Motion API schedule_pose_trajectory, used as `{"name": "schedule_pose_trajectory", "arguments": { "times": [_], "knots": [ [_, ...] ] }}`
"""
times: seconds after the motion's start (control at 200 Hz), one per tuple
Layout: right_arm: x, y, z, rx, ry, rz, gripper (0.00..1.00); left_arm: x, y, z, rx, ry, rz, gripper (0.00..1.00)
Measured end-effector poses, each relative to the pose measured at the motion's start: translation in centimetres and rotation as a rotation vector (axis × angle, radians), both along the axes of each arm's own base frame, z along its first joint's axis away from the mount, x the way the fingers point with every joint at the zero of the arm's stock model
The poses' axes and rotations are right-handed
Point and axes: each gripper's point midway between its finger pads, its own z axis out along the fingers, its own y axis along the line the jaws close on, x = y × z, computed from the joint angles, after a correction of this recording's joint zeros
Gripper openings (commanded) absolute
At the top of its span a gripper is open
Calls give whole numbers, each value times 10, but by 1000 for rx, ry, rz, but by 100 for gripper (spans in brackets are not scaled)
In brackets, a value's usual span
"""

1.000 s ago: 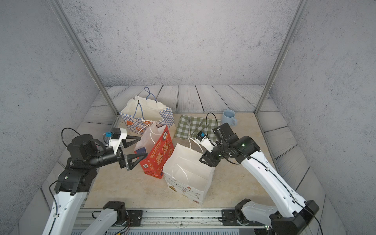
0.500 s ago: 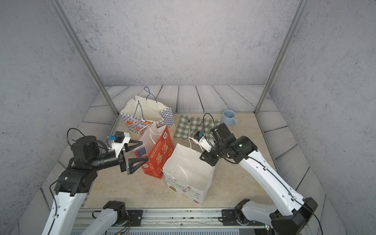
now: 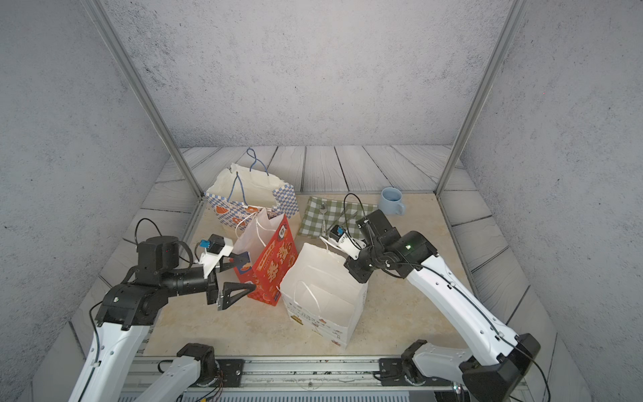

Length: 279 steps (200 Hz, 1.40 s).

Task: Put away the paper bag
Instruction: Press the paper bag at the center of the board.

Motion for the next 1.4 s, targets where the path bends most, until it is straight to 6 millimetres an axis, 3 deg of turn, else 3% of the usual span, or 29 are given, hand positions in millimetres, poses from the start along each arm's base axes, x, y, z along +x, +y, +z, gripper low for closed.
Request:
{"name": "schedule_pose_trajectory", "arguments": {
  "times": [0.27, 0.711, 0.881, 0.906, 1.011, 1.081, 1.246, 1.396],
  "knots": [
    [-10, 8, 4, 9, 12, 110, 2, -28, -18, -35, -12, -25, -130, 100],
    [-38, 21, 19, 24, 74, 388, 0, -25, -37, -84, 25, -82, -172, 98],
    [-40, 23, 16, 20, 87, 428, 0, -21, -41, -89, 57, -136, -188, 94],
    [-39, 24, 15, 18, 91, 430, 2, -19, -41, -89, 58, -148, -189, 93],
    [-36, 28, 9, 14, 114, 422, 32, -14, -43, -88, 57, -195, -189, 90],
    [-32, 32, 6, 13, 122, 414, 44, -11, -45, -88, 56, -214, -189, 88],
    [-19, 35, -1, -18, 115, 384, 43, -3, -51, -90, 59, -242, -189, 83],
    [-11, 39, -1, -21, 101, 360, 33, 0, -54, -93, 63, -243, -193, 75]
  ]
}}
